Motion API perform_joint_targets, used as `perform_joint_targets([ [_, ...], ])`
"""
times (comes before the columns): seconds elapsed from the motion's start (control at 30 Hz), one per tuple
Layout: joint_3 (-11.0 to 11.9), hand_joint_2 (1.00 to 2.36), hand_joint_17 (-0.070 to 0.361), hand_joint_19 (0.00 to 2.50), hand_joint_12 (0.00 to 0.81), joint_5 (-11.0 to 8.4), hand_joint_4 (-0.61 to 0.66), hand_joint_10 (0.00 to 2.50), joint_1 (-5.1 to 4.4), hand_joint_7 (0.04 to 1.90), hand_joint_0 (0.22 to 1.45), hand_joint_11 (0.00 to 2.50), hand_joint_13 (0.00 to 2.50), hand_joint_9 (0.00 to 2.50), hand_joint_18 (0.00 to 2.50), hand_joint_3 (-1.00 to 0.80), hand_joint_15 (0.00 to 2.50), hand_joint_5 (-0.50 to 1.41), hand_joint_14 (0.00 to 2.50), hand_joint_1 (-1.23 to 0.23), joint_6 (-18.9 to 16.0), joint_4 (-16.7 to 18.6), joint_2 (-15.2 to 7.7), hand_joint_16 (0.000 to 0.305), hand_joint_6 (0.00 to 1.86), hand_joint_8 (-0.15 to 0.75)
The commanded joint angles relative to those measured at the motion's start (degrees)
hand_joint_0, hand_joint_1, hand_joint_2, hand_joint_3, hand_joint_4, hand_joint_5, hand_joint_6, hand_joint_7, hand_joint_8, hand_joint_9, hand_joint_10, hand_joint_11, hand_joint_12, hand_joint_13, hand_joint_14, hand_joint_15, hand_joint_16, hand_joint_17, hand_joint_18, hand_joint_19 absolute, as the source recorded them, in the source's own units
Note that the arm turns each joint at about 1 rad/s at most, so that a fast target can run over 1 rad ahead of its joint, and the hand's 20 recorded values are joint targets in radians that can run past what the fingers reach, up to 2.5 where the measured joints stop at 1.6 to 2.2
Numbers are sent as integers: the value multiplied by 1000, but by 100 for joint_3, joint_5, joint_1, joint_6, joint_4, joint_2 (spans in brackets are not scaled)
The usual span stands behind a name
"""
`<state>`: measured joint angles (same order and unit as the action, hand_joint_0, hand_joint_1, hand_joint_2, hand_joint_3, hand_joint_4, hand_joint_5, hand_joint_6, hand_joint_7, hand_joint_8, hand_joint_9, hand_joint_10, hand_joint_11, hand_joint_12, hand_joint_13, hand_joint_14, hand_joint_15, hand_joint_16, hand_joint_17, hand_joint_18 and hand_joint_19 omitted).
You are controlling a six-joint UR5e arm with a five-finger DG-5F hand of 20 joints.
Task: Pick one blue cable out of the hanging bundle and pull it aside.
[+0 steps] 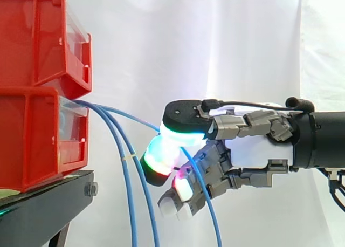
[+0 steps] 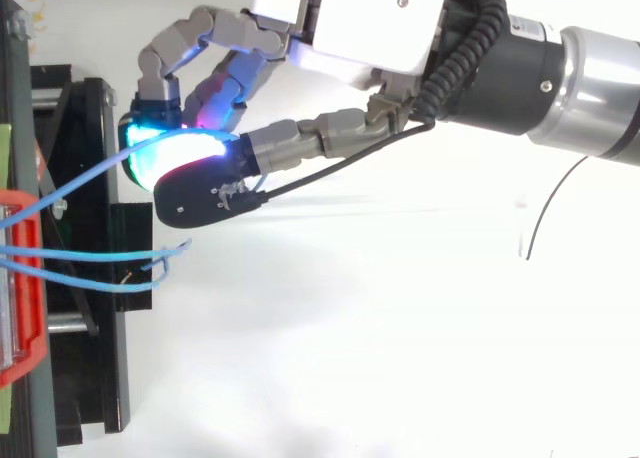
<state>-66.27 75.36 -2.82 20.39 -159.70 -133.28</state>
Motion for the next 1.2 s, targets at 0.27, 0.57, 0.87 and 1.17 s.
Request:
perform_joint_targets([
  [0.27, 0, 1019, 99, 525, 368, -21, 43, 18, -25, 969, 637, 556, 819, 1069, 727, -214, 448, -170, 17, -824, 580, -9, 126, 44, 920, 367],
  [0.57, 0, 1019, 98, 533, 367, -127, 47, 16, -60, 959, 641, 556, 815, 1063, 728, -225, 448, -169, 17, -826, 1424, -149, 452, 44, 922, 362],
  [0.87, -9, 1017, 97, 533, 366, -381, 33, 16, -25, 951, 643, 567, 811, 1061, 726, -242, 449, -169, 19, -823, 1784, -132, 478, 43, 920, 361],
  [1.17, -440, 1016, 95, 527, 363, -1032, 12, 15, 1, 942, 647, 549, 796, 1051, 716, -262, 441, -169, 17, -825, 2356, 70, 469, 42, 916, 361],
])
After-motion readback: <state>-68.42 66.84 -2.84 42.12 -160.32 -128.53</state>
